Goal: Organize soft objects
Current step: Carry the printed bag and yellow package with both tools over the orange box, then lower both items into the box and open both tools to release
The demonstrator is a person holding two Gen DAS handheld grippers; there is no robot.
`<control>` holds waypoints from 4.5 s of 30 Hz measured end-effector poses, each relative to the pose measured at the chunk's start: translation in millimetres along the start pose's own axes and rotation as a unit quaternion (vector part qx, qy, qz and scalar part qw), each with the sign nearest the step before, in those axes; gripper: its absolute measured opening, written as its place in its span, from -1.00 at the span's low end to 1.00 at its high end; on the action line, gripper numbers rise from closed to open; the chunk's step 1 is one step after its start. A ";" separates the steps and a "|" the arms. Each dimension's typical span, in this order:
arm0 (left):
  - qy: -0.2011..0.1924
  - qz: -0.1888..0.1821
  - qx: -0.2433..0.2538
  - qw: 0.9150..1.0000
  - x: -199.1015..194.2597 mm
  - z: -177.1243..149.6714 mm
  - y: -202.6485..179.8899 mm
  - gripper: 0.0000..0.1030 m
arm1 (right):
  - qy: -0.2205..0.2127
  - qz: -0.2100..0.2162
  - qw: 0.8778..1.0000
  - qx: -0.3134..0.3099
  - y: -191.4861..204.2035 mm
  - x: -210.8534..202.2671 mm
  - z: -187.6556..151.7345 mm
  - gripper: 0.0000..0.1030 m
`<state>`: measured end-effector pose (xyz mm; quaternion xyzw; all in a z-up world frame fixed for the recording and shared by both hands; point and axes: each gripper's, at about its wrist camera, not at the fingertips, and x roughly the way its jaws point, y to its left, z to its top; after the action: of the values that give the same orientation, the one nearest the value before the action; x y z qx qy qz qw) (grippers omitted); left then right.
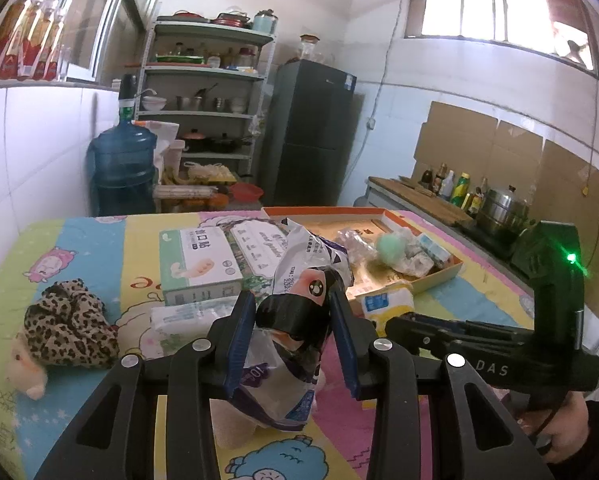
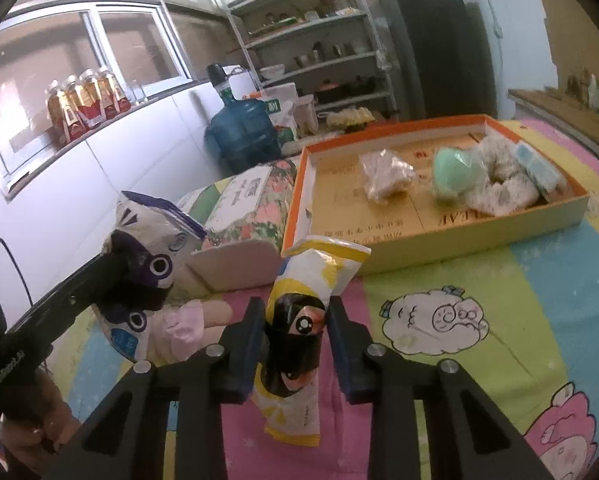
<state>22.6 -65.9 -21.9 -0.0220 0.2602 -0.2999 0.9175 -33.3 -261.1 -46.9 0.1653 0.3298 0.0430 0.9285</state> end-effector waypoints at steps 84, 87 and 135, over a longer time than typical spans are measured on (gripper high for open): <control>0.017 0.035 -0.028 0.999 166.8 55.8 -138.3 -0.23 | -0.128 0.020 0.990 0.058 -184.7 -31.9 111.6 -0.49; 0.023 0.037 -0.028 0.999 174.2 55.5 -138.7 -0.23 | -0.121 0.023 0.991 0.061 -189.0 -24.9 112.8 -0.49; 0.029 0.048 -0.018 0.998 174.9 53.7 -136.7 -0.08 | -0.082 0.030 0.994 0.070 -196.1 1.8 108.0 0.04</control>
<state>95.0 -282.4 -29.9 -0.0172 0.2930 -0.2516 0.9222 30.1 -475.5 -35.1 0.2425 0.2492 0.0337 0.9370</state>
